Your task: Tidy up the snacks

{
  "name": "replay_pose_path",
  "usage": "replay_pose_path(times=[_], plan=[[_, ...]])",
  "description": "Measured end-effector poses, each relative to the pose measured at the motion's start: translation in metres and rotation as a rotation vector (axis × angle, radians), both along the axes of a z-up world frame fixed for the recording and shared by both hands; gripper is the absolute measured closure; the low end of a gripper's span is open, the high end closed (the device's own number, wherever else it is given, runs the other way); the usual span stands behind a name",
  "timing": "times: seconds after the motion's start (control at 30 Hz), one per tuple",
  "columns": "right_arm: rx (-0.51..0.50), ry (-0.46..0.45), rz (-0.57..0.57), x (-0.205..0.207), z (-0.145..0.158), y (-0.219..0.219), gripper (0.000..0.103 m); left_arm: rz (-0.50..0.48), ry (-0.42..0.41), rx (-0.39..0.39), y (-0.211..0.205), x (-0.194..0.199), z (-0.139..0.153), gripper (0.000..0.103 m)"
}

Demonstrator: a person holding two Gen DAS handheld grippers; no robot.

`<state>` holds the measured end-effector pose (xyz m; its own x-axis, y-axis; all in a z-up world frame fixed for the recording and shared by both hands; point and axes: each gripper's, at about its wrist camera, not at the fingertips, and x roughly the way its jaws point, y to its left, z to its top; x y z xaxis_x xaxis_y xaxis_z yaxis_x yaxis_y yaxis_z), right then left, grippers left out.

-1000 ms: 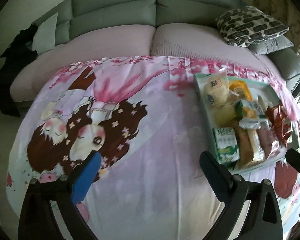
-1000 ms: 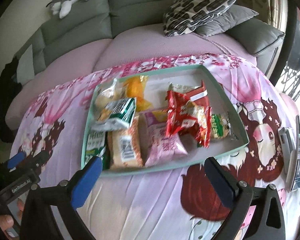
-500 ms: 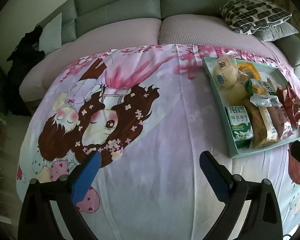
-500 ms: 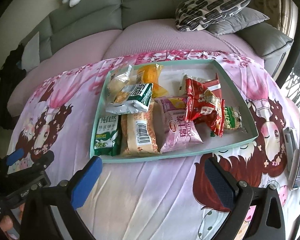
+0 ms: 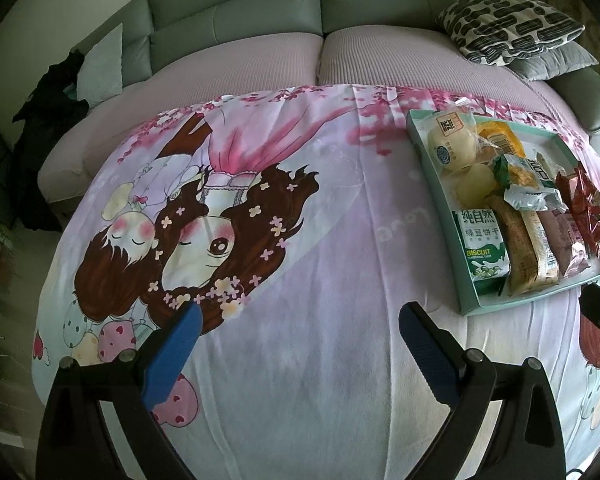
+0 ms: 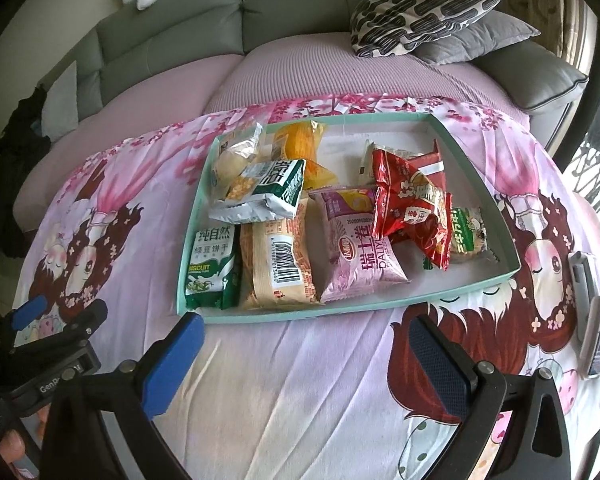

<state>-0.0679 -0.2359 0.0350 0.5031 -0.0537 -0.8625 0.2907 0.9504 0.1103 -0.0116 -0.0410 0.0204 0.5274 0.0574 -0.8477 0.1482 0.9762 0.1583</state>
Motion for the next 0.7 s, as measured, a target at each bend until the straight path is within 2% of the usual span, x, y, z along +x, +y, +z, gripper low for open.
replay_pose_path(times=[0.7], plan=[[0.005,0.019,0.003,0.0014,-0.0059,-0.0008,0.0,0.0,0.014,-0.004,0.0,0.0017,-0.0024,0.004]])
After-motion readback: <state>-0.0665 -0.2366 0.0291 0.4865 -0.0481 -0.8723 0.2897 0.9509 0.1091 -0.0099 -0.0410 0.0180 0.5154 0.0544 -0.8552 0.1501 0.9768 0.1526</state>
